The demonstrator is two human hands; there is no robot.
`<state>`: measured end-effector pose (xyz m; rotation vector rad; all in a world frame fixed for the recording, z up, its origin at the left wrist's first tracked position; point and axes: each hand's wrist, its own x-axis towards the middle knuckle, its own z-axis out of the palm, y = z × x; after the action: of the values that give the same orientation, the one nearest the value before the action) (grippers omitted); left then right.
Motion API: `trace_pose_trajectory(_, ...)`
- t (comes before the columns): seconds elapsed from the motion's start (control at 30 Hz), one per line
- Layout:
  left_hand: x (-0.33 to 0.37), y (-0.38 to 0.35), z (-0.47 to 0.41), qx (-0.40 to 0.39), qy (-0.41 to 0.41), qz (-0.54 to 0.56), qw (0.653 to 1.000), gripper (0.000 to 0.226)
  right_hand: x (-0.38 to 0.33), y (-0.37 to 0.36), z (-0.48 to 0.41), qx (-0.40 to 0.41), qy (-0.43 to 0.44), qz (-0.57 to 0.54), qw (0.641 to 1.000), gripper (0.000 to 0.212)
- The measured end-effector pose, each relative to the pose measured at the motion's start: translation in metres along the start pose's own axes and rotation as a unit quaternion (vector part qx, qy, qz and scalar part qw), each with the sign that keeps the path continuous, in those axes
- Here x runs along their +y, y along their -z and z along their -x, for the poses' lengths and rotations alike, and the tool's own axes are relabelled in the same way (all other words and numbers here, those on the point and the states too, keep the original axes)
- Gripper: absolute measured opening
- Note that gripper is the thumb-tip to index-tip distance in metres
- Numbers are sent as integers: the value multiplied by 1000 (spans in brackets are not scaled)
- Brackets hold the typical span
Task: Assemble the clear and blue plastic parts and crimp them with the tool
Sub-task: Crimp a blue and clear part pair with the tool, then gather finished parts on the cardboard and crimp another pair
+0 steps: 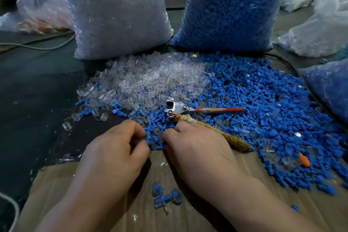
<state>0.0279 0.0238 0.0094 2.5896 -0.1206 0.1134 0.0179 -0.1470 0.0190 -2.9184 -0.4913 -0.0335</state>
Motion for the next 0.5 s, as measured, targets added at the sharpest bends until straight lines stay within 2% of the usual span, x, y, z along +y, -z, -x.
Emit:
trace_pose_trajectory(0.1, -7, -1, 2, 10, 13, 93, 996, 20, 1, 1, 1, 10, -15, 0, 1000, 9)
trace_pose_trajectory(0.2, -5, 0, 2, 7, -1, 110, 994, 19, 1, 0, 2, 49, -13, -19, 999, 4)
trace_pose_trajectory(0.27, -5, 1, 2, -6, -15, 96, 995, 15, -2, 0, 4, 63, 0, -39, 997, 17)
trace_pose_trajectory(0.37, -6, 1, 2, -26, -36, 96, 994, 10, -6, -3, 3, 40, 5, -31, 999, 31)
trace_pose_trajectory(0.5, -1, -1, 4, -45, -57, 114, 991, 10, -3, -6, -1, 39, 0, -18, 999, 28)
